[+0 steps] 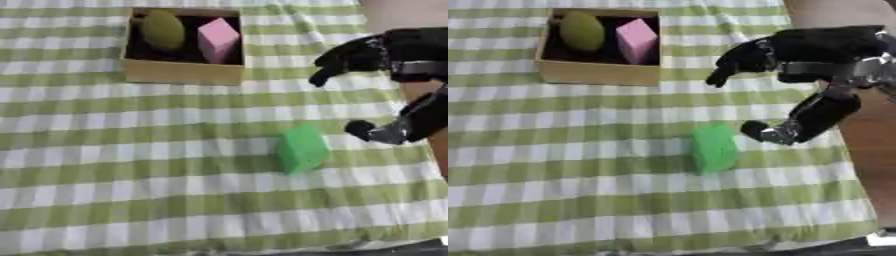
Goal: Pick up objects on the table and place them in the box.
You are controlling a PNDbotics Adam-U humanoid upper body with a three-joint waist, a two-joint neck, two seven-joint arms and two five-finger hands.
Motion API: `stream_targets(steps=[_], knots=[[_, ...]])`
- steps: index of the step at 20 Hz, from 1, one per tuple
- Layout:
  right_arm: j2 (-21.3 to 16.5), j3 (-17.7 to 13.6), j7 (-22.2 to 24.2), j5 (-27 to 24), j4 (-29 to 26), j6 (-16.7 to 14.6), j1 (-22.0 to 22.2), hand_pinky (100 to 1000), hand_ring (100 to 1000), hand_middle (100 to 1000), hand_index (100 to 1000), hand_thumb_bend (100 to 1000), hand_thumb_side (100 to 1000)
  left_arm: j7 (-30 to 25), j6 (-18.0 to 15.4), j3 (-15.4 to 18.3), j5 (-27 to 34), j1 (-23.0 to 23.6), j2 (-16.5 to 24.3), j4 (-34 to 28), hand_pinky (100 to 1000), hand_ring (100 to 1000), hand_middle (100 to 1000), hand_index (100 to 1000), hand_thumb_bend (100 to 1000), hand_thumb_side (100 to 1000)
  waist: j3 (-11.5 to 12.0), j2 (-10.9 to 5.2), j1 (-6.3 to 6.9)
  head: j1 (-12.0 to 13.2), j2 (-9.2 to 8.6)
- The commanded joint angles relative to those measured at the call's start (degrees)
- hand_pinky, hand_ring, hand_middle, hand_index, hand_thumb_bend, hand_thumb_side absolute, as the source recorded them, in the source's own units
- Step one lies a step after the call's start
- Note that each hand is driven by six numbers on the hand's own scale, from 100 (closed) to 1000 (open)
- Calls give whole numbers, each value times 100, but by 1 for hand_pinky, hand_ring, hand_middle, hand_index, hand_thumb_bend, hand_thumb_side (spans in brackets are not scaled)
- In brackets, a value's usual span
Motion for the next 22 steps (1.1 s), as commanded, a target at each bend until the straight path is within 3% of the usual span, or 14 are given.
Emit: stream_targets(steps=[1,3,5,13,22], knots=[[2,-46,132,-52,83,178,-79,985,968,792,930,456,404,-11,19,30,21,-68,94,-87,797,846,833,937,100,583,2,-85,-68,-11,30],[73,-47,178,-31,123,243,-69,990,970,798,932,460,502,-12,25,27,23,-73,90,-87,797,846,833,937,100,583,0,-82,-70,-16,30],[129,-53,220,-3,147,269,-40,993,970,800,933,449,542,-13,28,26,22,-76,87,-87,797,846,833,936,100,583,0,-80,-71,-17,30],[438,-80,291,279,364,190,71,991,967,801,936,458,485,-8,46,48,29,-53,43,-87,796,846,832,930,100,583,9,-75,-70,-32,30],[827,9,300,897,728,-217,153,986,976,836,937,454,493,-27,43,54,55,-18,1,-87,795,846,831,924,100,584,30,-53,-63,-83,30]])
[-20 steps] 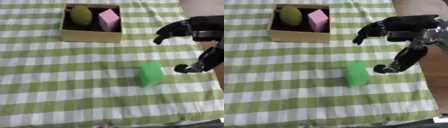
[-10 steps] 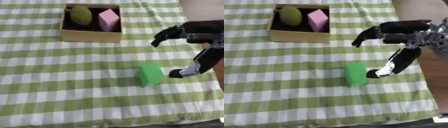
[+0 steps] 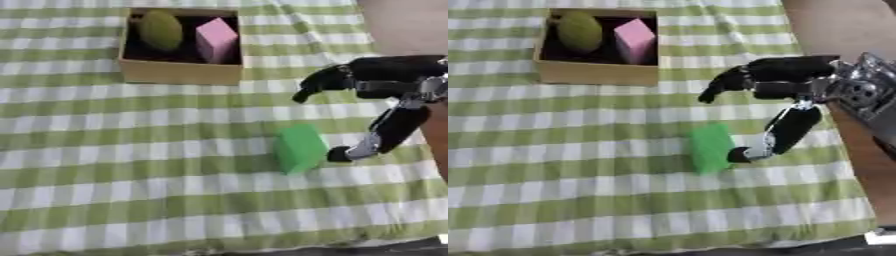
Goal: Pick up objects on the table and place them in the box.
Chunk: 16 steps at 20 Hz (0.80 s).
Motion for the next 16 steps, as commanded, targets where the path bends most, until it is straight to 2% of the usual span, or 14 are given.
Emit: stream_targets(steps=[1,11,16], knots=[[15,-36,-53,227,159,-137,-38,986,976,838,937,454,500,-23,-4,55,42,-23,89,-87,795,846,831,924,100,583,9,-50,-60,-36,30],[353,63,-174,810,640,-476,-80,982,975,846,937,452,488,-39,-35,82,59,-1,57,-87,793,847,832,923,100,583,32,25,-13,-74,30],[451,107,-171,949,728,-614,-94,983,976,846,937,453,481,-34,-42,102,57,21,36,-87,792,847,832,924,100,583,41,51,11,-85,30]])
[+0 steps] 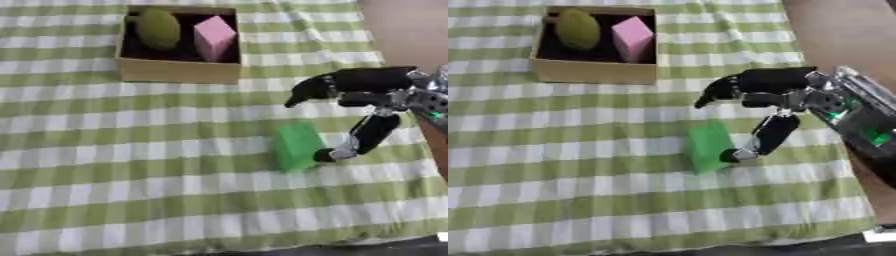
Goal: Pick up objects on the table and place them in the box.
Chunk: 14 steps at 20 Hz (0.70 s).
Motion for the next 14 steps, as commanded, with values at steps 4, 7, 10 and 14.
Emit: stream_targets(steps=[4,7,10,14], knots=[[-59,-19,55,154,-74,-198,-37,980,974,845,935,452,487,4,-22,108,14,-10,84,-87,791,848,832,923,100,583,6,-16,11,-26,29],[-25,0,34,328,-69,-265,-13,972,969,835,930,450,521,-21,-21,99,15,-10,75,-87,790,848,832,921,100,583,11,-20,9,-34,29],[16,37,-38,546,-30,-365,20,968,964,822,927,450,512,-34,-25,105,16,-13,65,-87,791,848,831,921,100,583,19,-19,11,-39,29],[78,70,-102,727,26,-456,27,962,959,810,921,451,487,-54,-12,103,16,0,53,-87,790,848,831,921,100,584,19,-14,12,-44,29]])
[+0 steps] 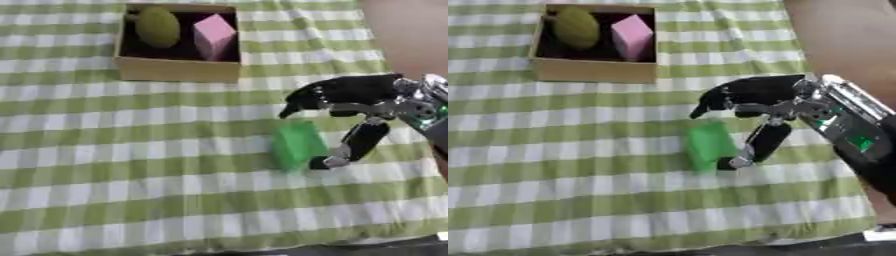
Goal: Pick up objects on the table and place them in the box.
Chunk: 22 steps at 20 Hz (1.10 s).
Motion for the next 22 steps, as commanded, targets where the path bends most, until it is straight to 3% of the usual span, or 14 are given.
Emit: stream_targets(steps=[1,7,10,15,22], knots=[[-59,-21,-51,154,16,-72,-39,962,959,810,921,451,487,-31,7,72,17,-39,69,-87,790,848,831,921,100,584,1,-21,10,-11,29],[30,17,-63,281,114,-88,-37,928,892,659,848,451,375,-69,1,65,15,-37,60,-87,789,848,830,911,100,583,11,-14,15,-22,29],[68,40,4,290,196,-108,-36,912,864,612,818,453,365,-72,-3,79,15,-25,48,-87,789,848,830,911,100,583,18,-10,16,-27,29],[107,-5,-40,69,215,4,-51,886,790,489,715,317,340,-76,-1,89,16,-4,39,-87,789,848,830,909,100,584,12,-8,13,-15,29],[-85,-259,-209,-650,-350,300,-74,882,760,460,694,152,296,-76,-2,101,7,20,48,-87,790,848,831,908,100,583,1,-31,-6,17,29]])
